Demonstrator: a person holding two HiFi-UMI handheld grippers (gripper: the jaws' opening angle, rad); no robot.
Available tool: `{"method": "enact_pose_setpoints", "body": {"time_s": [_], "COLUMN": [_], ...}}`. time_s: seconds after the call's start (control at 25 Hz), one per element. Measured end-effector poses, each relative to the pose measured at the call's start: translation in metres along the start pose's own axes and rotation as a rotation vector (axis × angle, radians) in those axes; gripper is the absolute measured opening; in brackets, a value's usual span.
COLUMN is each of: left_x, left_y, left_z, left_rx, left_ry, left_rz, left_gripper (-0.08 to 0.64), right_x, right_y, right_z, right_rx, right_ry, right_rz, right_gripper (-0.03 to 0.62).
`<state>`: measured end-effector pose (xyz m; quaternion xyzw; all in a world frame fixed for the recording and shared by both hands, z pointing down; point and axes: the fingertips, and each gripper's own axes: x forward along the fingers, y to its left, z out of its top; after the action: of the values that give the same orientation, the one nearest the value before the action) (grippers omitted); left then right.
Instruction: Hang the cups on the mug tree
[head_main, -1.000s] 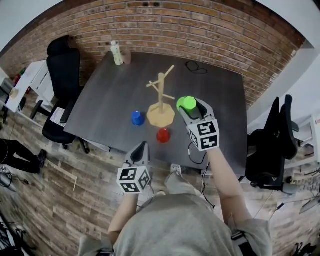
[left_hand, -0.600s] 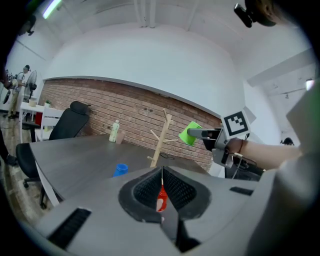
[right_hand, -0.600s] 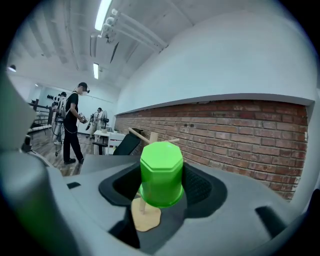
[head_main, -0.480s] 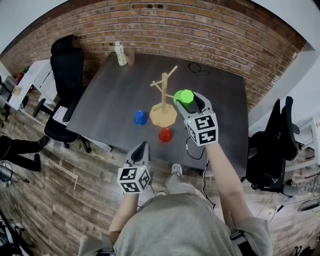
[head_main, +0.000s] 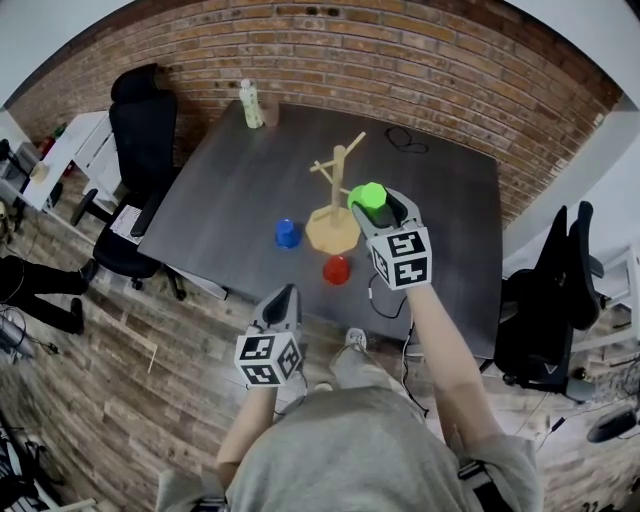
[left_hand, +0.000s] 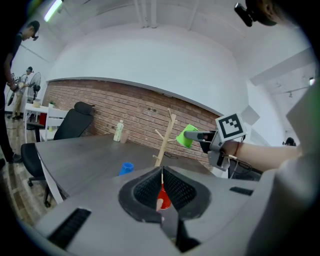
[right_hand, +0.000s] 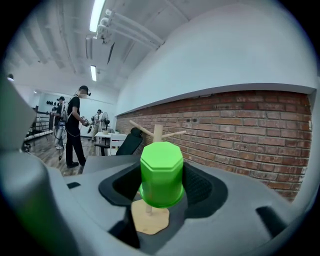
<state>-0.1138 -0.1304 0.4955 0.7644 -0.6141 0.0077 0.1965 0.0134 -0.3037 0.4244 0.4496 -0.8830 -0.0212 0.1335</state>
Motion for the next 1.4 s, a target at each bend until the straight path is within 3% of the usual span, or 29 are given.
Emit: {"method": "enact_pose_setpoints", "body": {"time_s": [0.96,1.4], "left_x": [0.018,0.025], "left_y": [0.005,0.003], "left_z": [-0.002,-0.003], "left_rx": [-0.006,-0.004], "left_ry": [0.015,0.025], "left_rz": [0.016,0.007], "left_gripper": [0.011,0.011], "right_x": [0.032,0.037], "right_y": [-0.003,0.003], "right_z": [-0.035,-0.046], "right_rx": [0.114,0.124], "right_ry": [0.065,0.094], "right_rz": [0.043,0.077], "right_gripper": [0.253,0.307]}}
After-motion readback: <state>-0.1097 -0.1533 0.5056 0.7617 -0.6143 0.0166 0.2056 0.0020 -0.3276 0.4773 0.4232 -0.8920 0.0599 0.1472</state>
